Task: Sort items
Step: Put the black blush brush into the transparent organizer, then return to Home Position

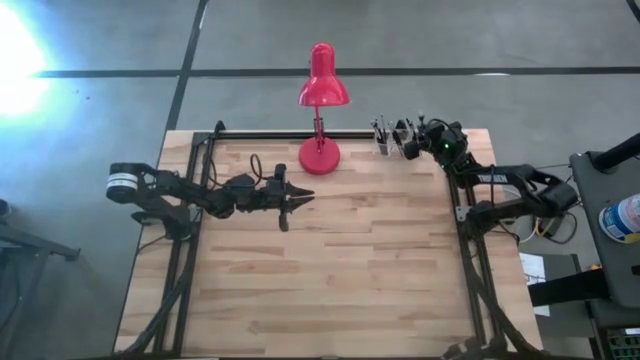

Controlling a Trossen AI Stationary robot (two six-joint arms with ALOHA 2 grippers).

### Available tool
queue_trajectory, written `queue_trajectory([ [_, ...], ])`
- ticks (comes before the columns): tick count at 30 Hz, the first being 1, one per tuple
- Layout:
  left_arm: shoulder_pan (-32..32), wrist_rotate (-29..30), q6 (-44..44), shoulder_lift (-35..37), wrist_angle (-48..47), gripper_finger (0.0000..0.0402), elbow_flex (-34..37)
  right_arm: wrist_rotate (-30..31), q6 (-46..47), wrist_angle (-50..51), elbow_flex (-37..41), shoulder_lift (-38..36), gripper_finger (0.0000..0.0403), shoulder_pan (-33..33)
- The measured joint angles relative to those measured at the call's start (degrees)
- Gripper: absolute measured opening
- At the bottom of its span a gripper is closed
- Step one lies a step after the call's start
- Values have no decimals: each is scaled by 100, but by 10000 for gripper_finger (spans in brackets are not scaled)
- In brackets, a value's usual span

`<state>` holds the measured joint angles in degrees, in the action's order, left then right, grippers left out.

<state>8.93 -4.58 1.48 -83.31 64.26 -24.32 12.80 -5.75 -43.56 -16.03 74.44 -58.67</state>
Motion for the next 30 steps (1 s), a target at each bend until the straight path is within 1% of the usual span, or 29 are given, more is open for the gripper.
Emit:
queue_trajectory([
  [5, 0, 0, 0, 0, -1, 57, 0, -4, 82, 6, -6, 142, 71, 0],
  [7, 0, 0, 0, 0, -1, 57, 0, -4, 85, 8, -6, 209, 75, 0],
  [14, 0, 0, 2, 0, 2, 57, 0, -17, 85, 9, -17, 276, 49, 0],
  [22, 0, 0, 2, -2, 2, 57, 0, -107, 111, 142, -17, 136, 13, 2],
  [26, 0, 0, 2, -2, 1, 57, 0, -134, 119, 343, -17, -17, 8, 2],
  [30, 0, 20, -3, -2, 1, 57, 0, -285, 128, 545, -17, -262, 8, 47],
])
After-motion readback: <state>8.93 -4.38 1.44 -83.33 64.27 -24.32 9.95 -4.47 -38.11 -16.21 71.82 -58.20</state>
